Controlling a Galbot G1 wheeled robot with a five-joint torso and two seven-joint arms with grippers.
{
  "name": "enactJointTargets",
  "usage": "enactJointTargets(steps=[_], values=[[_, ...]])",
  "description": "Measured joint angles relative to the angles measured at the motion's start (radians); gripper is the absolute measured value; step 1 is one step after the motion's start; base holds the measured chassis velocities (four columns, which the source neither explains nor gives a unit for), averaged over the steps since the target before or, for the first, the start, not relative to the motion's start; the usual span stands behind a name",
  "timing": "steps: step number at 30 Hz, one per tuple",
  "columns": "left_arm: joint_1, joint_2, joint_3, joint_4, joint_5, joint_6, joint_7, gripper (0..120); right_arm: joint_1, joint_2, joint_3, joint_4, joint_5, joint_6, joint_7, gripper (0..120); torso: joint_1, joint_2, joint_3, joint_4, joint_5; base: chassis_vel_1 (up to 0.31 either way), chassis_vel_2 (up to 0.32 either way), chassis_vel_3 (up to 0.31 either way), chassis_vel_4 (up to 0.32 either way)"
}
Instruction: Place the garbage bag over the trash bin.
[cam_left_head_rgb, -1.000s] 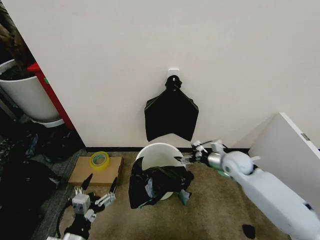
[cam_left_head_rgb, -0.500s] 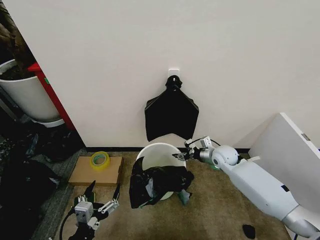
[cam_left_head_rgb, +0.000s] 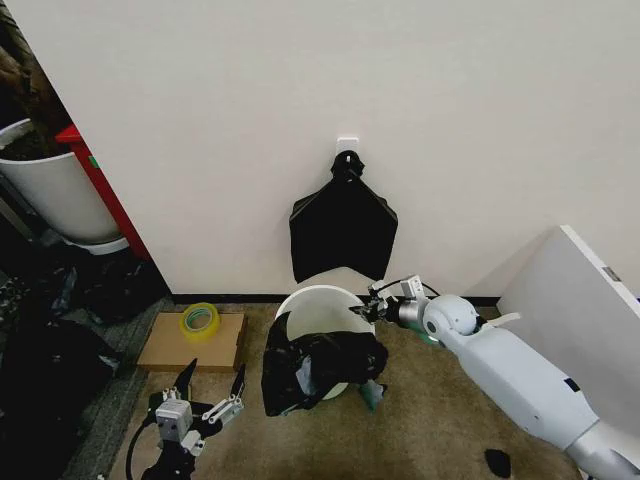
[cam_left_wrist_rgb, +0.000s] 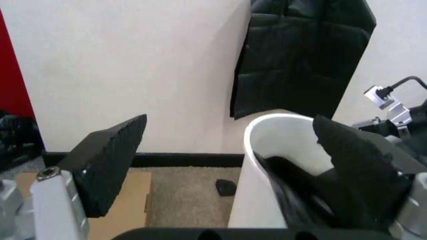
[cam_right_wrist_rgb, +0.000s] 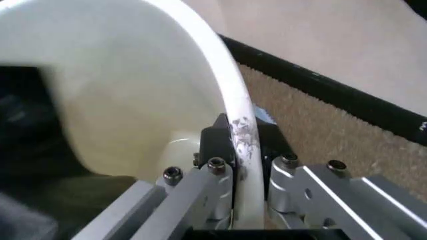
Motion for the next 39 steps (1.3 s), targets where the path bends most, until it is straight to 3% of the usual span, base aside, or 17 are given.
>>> enactJointTargets(steps=[11,13,19,27,31,39], values=[[-0.014,0.006,0.003,-0.009,-0.016,0.006,-0.005,98,-0.108,-0.021,0.128,0.099,0.151,-0.078,0.191,2,0.000,0.000,0.000,-0.0002,0.0001,0.000,0.000,0.000,0.000],[-0.025,0.010,0.010,-0.009,-0.019,0.009,-0.005,98,-0.168,-0.031,0.195,0.161,0.222,-0.126,0.307,2,0.000,0.000,0.000,-0.0001,0.0000,0.000,0.000,0.000,0.000],[-0.035,0.018,0.016,-0.008,-0.027,0.011,-0.006,98,-0.249,-0.041,0.266,0.232,0.322,-0.150,0.463,2,0.000,0.000,0.000,-0.0002,0.0002,0.000,0.000,0.000,0.000],[-0.043,0.034,0.005,-0.007,-0.056,0.011,-0.007,98,-0.374,0.011,0.436,0.387,0.642,-0.149,0.906,2,0.000,0.000,0.000,0.0000,0.0002,0.000,0.000,0.000,0.000],[-0.060,0.038,0.005,-0.007,-0.064,0.017,-0.007,98,-0.437,0.047,0.521,0.486,0.751,-0.099,1.114,2,0.000,0.000,0.000,-0.0001,-0.0003,0.000,0.000,0.000,0.000],[-0.078,0.039,0.015,-0.007,-0.065,0.029,-0.008,98,-0.564,0.132,0.571,0.604,0.746,0.059,1.182,2,0.000,0.000,0.000,-0.0002,0.0001,0.000,0.000,0.000,0.000]])
